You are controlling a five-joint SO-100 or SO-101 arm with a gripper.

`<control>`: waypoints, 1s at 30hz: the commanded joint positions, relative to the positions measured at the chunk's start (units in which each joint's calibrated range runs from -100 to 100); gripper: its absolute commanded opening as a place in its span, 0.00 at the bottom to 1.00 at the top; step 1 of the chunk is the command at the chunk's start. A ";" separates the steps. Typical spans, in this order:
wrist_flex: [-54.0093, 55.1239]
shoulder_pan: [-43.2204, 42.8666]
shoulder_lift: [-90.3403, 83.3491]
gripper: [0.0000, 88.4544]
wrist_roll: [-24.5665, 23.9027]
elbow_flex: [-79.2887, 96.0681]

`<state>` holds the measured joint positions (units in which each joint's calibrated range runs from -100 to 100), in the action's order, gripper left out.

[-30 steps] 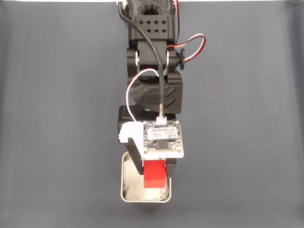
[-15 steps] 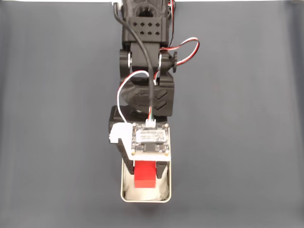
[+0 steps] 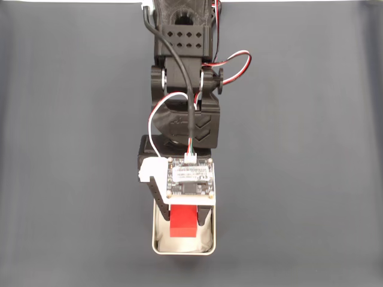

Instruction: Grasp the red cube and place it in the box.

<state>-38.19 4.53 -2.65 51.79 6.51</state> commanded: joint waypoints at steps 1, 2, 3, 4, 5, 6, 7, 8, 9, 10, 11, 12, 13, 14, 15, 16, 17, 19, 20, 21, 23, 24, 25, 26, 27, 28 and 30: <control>1.71 0.73 -0.56 0.11 0.20 -2.31; 1.79 0.73 -0.47 0.11 0.20 -2.31; 1.87 0.66 -0.38 0.11 0.24 -2.31; 1.87 0.66 -0.30 0.11 0.24 -2.31; 1.96 0.66 -0.21 0.12 0.29 -2.31; 2.04 0.66 -0.12 0.12 0.29 -2.31; 2.12 0.66 -0.04 0.12 0.39 -2.40; 2.12 0.66 -0.04 0.12 0.39 -2.50; 2.20 0.66 0.14 0.12 0.44 -2.50; 2.28 0.59 0.22 0.12 0.44 -2.59; 2.37 0.59 0.31 0.12 0.44 -2.68; 2.37 0.59 0.40 0.12 0.44 -2.68; 2.45 0.59 0.48 0.12 0.44 -2.68; 2.45 0.52 0.57 0.12 0.44 -2.68; 2.45 0.52 0.66 0.12 0.44 -2.77; 2.45 0.52 0.66 0.12 0.44 -2.77; 2.45 0.52 0.74 0.12 0.44 -2.86; 2.53 0.45 0.92 0.13 0.49 -2.86; 2.53 0.45 0.92 0.15 0.54 -2.95; 2.53 0.45 0.92 0.21 0.54 -2.95; 2.78 0.52 0.92 0.39 0.34 -3.23; 2.78 0.59 1.00 0.44 0.34 -3.50; 2.28 0.52 1.09 0.47 0.68 -3.77; 2.20 0.38 1.09 0.49 0.68 -3.77; 1.96 0.38 1.09 0.51 0.49 -3.96; 1.46 0.30 1.09 0.52 0.73 -4.14; 1.06 0.23 0.92 0.53 0.83 -4.14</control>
<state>-36.83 4.53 -1.00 52.14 5.15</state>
